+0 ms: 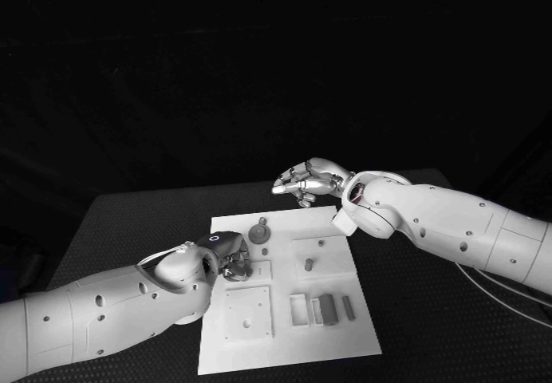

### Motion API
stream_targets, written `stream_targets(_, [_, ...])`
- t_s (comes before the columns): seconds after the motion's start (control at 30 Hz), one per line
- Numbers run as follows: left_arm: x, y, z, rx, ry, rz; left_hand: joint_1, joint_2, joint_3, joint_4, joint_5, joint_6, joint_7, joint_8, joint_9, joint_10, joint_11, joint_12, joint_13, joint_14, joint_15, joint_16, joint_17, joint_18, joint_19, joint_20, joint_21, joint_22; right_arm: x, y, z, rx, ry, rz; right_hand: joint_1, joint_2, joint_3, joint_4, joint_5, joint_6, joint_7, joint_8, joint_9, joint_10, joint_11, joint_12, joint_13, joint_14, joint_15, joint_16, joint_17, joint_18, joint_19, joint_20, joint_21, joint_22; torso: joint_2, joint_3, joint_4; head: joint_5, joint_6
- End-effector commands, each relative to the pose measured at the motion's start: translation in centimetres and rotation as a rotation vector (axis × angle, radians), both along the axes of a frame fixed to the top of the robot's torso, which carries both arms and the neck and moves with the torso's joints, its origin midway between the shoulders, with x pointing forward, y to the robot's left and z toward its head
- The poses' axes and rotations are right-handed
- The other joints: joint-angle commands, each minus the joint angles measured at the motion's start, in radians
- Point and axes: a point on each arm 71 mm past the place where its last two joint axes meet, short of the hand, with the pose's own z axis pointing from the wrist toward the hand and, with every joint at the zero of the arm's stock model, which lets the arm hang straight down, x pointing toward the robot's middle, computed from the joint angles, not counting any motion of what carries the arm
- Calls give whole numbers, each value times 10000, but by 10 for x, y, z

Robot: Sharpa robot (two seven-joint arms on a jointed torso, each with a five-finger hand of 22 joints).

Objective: Assemble the parts on the task board

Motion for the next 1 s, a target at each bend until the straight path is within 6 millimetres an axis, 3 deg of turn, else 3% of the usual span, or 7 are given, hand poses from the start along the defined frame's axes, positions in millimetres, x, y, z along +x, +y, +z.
stream_targets(0.03, [-2,-5,-3,75,229,-127,-5,103,469,519,19,364,250,1019,1170,58,-15,-5,-16,204,-153,37,0,401,27,-38,68,196,-1,2,0,-48,-16,140,-24,58,-71,-11,19,-13,100,59,14,39,-58,35,-16,17,-57,27,-15,247,59,-135,-17,104,1,1,-2,6,-6])
stream_targets(1.0, [-2,-15,3,-393,-278,-433,-6,91,474,493,17,346,252,1012,1186,56,-14,-18,-21,205,-154,23,-4,395,24,-46,61,194,1,3,-1,-56,9,142,-24,78,-69,-19,19,-13,98,57,17,40,-60,41,-32,19,-59,28,-22,247,63,-140,-25,103,5,-1,-3,15,5])
